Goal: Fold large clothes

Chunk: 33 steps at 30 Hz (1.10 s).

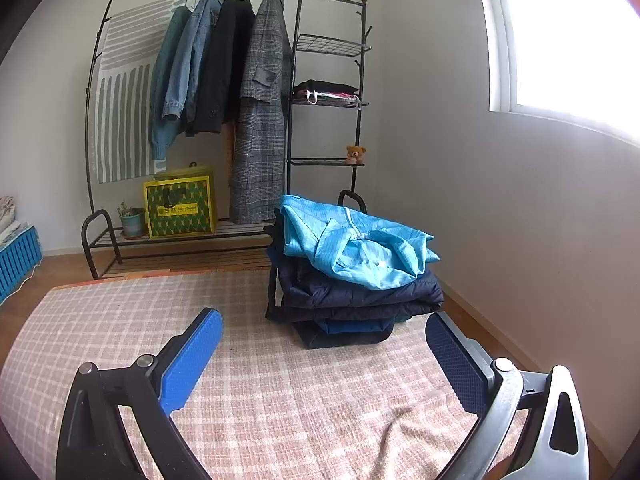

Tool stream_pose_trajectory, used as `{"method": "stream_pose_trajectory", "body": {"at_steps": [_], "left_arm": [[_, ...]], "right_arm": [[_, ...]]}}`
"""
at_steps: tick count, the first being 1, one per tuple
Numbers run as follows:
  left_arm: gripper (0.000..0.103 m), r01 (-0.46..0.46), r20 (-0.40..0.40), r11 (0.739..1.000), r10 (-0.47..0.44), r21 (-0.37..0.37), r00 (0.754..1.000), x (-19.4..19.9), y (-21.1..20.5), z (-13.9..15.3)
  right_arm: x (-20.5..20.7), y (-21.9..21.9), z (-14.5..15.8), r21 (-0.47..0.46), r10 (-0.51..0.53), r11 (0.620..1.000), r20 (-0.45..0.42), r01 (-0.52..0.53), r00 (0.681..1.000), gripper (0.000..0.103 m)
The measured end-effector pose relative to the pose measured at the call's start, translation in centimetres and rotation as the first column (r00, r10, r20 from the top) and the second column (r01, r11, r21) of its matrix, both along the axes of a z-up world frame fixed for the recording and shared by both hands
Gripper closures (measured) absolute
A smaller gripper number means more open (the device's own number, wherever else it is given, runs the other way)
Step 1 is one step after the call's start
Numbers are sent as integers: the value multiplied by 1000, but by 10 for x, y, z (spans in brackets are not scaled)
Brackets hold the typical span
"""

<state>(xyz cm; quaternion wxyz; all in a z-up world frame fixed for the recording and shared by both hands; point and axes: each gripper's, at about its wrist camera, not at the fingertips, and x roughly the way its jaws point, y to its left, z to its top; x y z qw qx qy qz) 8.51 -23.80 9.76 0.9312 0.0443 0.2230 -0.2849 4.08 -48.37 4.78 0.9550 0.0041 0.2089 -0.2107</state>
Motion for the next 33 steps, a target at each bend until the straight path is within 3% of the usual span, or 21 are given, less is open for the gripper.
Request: {"method": "stream_pose_trajectory", "body": {"at_steps": [6,15,33], "left_arm": [[0,-30,32,999,29,41,999,-1,-7,-3],[0,-40,55,993,34,111,998,-9,-17,-13],[0,-34,60,993,27,113,998,-15,-18,-14]], "right_arm": [[-3,-4,-3,-20,-27,999,-3,27,1000,0],[-4,-6,-4,26,-30,999,5,30,1000,0],[0,-2,-8,13,-33,999,-9,33,999,0]]}}
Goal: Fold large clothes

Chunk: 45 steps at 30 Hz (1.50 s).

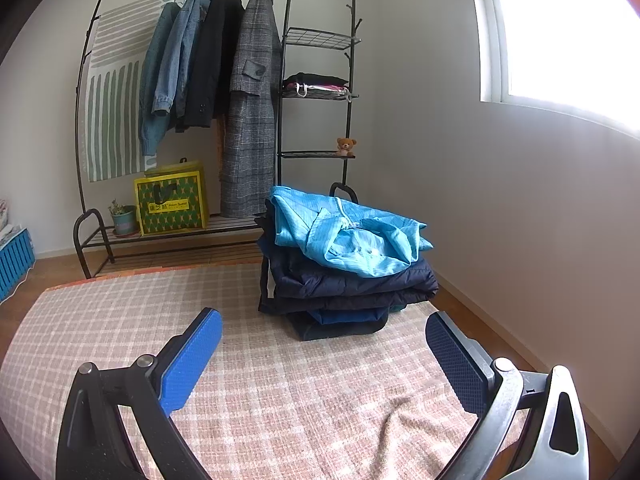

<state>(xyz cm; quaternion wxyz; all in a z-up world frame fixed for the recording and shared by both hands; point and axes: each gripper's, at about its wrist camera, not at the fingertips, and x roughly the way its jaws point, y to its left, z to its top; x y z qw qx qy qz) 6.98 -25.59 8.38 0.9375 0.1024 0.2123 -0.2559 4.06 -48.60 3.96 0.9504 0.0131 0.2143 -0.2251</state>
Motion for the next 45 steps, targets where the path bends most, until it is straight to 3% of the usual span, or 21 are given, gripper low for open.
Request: {"method": "stream_pose_trajectory", "body": {"at_steps": [45], "left_arm": [[0,-8,0,1000,8,-2,1000,-5,-3,2]], "right_arm": [[-3,5,-4,10,10,1000,-16,-10,1000,0]]}}
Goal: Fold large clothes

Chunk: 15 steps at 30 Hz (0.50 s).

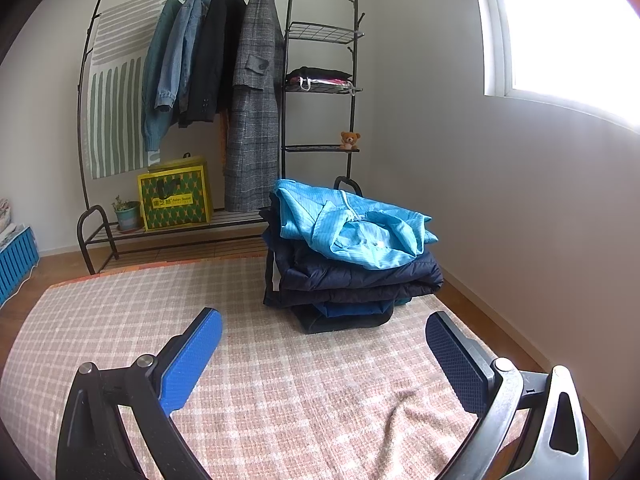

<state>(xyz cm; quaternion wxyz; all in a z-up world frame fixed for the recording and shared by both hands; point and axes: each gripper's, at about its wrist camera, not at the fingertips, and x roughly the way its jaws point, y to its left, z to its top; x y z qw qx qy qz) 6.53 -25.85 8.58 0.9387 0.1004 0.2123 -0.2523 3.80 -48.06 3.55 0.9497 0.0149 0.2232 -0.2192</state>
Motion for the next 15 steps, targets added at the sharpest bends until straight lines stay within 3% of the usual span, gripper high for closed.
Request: {"method": "stream_pose_trajectory", "body": {"at_steps": [15], "left_arm": [[0,-3,2,1000,3,-2,1000,1,1,0]], "right_arm": [[3,2,-2,4,6,1000,-14,-6,1000,0]]}}
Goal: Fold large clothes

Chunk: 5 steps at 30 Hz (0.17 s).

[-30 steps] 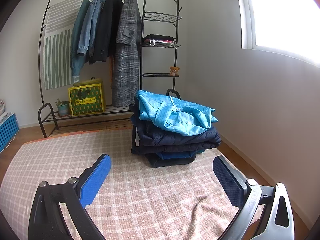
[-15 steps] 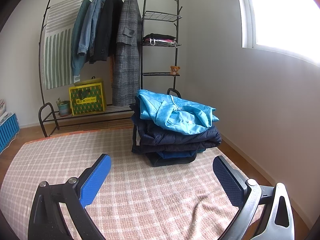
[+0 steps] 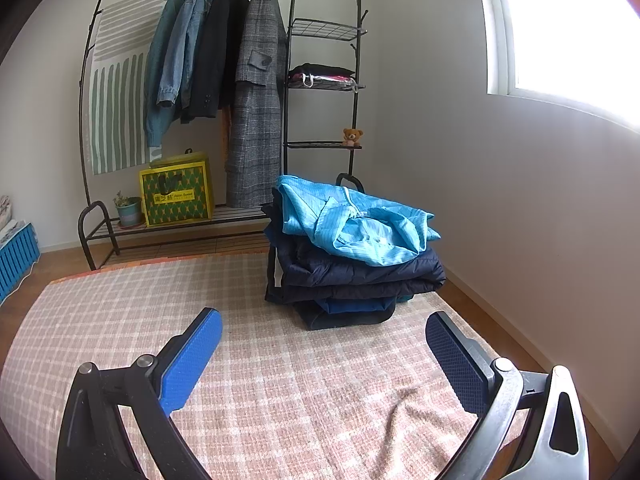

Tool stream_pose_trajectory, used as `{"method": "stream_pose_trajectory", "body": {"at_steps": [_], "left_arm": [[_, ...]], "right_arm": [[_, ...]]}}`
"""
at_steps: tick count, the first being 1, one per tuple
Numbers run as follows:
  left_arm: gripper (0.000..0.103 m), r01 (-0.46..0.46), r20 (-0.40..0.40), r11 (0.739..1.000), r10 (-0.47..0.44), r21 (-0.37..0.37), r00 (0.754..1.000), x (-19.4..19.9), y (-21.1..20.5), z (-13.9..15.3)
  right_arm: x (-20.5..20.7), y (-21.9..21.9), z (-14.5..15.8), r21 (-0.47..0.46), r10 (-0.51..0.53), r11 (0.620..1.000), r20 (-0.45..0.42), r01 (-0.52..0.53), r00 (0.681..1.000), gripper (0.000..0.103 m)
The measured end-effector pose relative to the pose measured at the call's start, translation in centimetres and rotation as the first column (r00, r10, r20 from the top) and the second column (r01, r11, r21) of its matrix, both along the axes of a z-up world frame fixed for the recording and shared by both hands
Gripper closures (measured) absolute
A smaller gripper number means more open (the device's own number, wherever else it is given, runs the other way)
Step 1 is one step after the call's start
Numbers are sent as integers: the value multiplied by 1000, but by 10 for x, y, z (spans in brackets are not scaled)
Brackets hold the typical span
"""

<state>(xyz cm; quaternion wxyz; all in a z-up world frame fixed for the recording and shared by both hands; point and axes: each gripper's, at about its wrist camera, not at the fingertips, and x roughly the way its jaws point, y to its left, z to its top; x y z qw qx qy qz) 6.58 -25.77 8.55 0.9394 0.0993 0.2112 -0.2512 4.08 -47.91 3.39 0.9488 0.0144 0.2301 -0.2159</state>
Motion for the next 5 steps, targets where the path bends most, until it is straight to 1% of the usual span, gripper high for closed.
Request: {"method": "stream_pose_trajectory", "body": {"at_steps": [5], "left_arm": [[0,-5,-6,1000,4,-4,1000,-4,-1,1]], "right_arm": [[0,0,0,1,0,1000,0,0,1000,0]]}}
